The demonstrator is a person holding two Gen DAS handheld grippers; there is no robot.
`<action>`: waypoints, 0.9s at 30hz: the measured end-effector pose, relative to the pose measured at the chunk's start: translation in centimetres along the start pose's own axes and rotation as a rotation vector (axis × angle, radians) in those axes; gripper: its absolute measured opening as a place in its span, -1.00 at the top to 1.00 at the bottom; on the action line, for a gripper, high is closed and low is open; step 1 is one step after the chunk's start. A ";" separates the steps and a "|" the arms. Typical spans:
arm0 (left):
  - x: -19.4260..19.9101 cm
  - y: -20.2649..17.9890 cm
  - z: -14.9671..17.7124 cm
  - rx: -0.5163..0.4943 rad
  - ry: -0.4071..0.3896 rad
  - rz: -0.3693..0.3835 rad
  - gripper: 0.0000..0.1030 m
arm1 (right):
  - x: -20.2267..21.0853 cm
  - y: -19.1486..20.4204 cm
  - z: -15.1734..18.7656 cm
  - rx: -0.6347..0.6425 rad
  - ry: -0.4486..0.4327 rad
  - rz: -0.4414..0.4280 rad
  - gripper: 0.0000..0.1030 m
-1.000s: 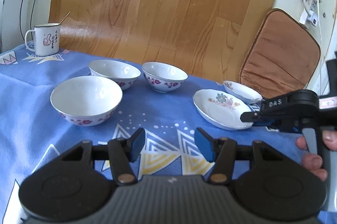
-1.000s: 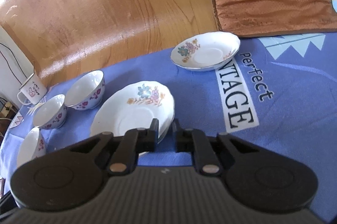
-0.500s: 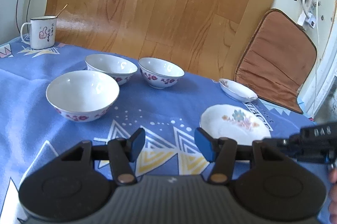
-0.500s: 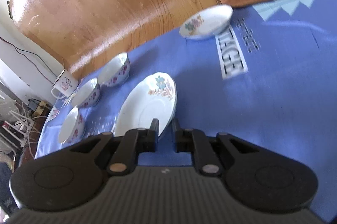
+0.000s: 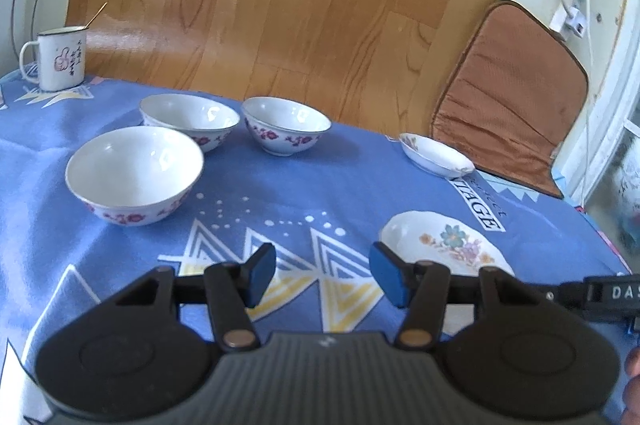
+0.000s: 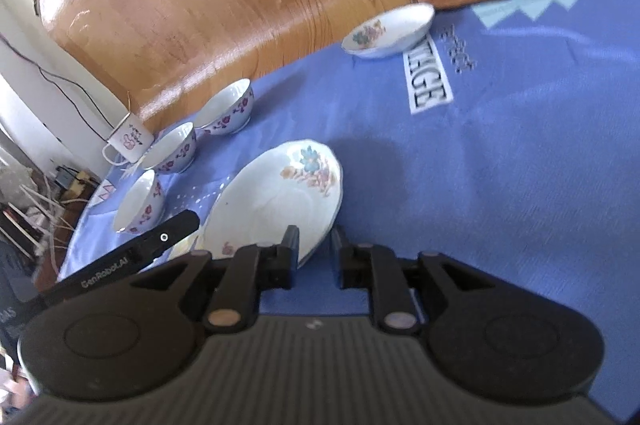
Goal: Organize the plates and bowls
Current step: 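Lift the second plate with the right gripper and carry it toward the first plate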
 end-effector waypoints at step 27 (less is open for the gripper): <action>-1.9 -3.5 0.4 -0.061 0.145 0.058 0.64 | -0.6 0.9 0.2 0.106 -0.036 0.093 0.62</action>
Point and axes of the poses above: each gripper's, at about its wrist camera, not at the fingertips, and x roughly against the way its jaws point, y to its left, z to its underside, the point moved 7 cm from there along -x, roughly the way its jaws point, and after that the axes turned 11 degrees about y, right-handed, at the moved point
